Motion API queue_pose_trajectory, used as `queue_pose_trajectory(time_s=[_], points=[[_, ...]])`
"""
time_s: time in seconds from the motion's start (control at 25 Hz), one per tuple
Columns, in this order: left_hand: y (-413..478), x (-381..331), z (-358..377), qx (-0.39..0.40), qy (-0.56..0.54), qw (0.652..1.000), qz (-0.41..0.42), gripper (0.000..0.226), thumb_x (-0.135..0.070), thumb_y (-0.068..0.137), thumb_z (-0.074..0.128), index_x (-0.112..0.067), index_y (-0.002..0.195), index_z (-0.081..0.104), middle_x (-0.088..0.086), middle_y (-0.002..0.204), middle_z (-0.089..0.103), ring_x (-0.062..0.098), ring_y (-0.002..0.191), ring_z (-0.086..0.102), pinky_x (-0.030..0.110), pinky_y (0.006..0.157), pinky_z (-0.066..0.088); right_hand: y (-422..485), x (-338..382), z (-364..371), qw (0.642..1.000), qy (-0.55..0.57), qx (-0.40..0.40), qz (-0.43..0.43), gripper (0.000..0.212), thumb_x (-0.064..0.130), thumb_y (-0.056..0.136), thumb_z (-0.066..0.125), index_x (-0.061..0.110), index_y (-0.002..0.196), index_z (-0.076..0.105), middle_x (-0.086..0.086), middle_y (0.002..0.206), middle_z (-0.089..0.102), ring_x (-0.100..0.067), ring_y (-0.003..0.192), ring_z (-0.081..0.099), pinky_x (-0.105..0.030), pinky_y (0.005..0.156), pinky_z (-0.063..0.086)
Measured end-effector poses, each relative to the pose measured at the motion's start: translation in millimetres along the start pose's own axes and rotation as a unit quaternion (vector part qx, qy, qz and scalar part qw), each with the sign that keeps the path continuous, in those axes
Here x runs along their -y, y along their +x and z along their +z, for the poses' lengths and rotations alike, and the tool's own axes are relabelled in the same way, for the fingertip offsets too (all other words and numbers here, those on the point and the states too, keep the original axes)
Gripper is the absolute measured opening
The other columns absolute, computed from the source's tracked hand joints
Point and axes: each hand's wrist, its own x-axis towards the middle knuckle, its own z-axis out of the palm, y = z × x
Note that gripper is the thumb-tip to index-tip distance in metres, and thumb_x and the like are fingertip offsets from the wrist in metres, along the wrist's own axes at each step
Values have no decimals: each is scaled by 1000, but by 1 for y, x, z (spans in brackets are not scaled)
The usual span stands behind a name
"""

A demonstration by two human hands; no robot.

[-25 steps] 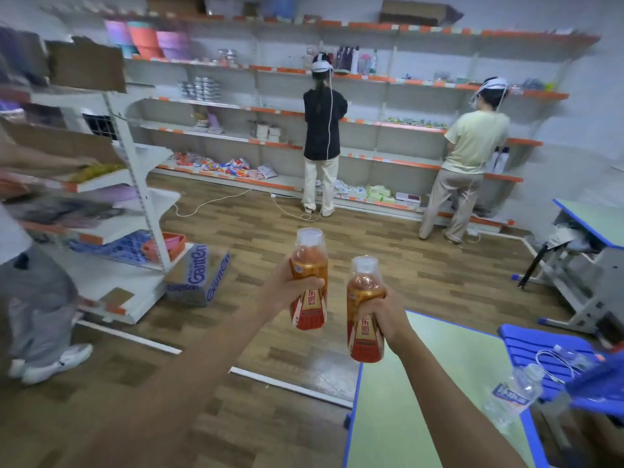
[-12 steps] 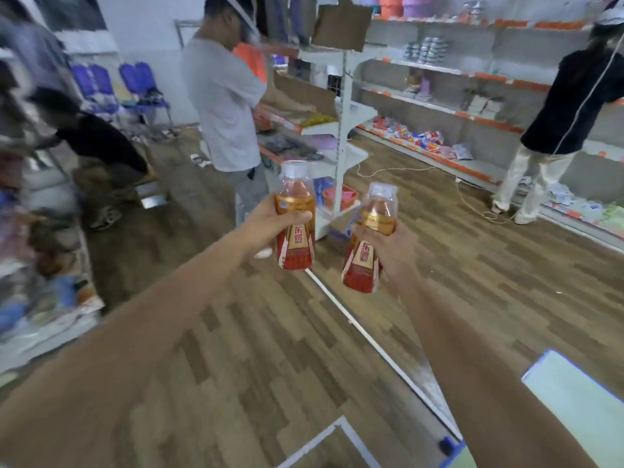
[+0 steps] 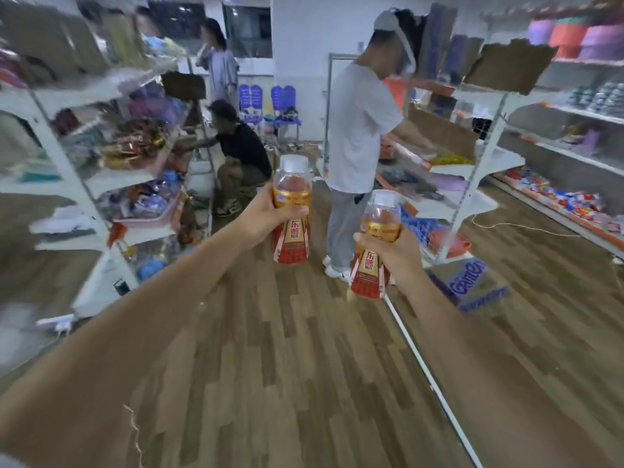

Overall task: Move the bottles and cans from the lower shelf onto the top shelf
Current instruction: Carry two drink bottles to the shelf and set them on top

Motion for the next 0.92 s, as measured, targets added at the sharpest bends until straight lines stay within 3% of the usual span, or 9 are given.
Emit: queue_pose_trajectory(time_s=[0.08,0.16,0.4,0.6,0.92], points=[[4,1,-33,-18,11,1000,-3,66,-22,70,85,-11,123,47,12,108,66,27,101,68,49,92,55,20,8,35,999,0,34,-9,56,38,57,91,19,104,68,-1,91,76,-16,80,75,-37,75,61],[8,1,-63,-32,16,999,-4,74,-24,71,84,-9,131,43,14,115,64,28,104,67,47,91,55,41,15,67,997,5,70,-23,46,31,64,90,19,102,69,-2,91,76,-18,82,75,-40,79,60],[28,8,-121,-54,-13,998,-8,55,-19,76,77,-16,124,49,6,104,67,25,102,68,45,87,55,84,34,139,987,0,156,-38,32,37,76,82,27,103,67,7,92,74,-7,82,72,-21,67,54],[77,10,-144,-47,-11,999,-11,33,-2,88,65,-22,112,56,5,99,69,24,96,69,42,84,57,150,43,181,973,-9,225,-45,24,33,78,81,32,96,65,11,89,73,-4,83,71,-19,65,51],[192,-7,-174,-123,7,992,-6,30,-2,82,72,-18,105,61,4,93,74,22,89,72,40,80,56,286,82,221,953,-2,288,-93,26,28,79,80,31,99,64,10,88,73,-3,77,71,-14,59,50]])
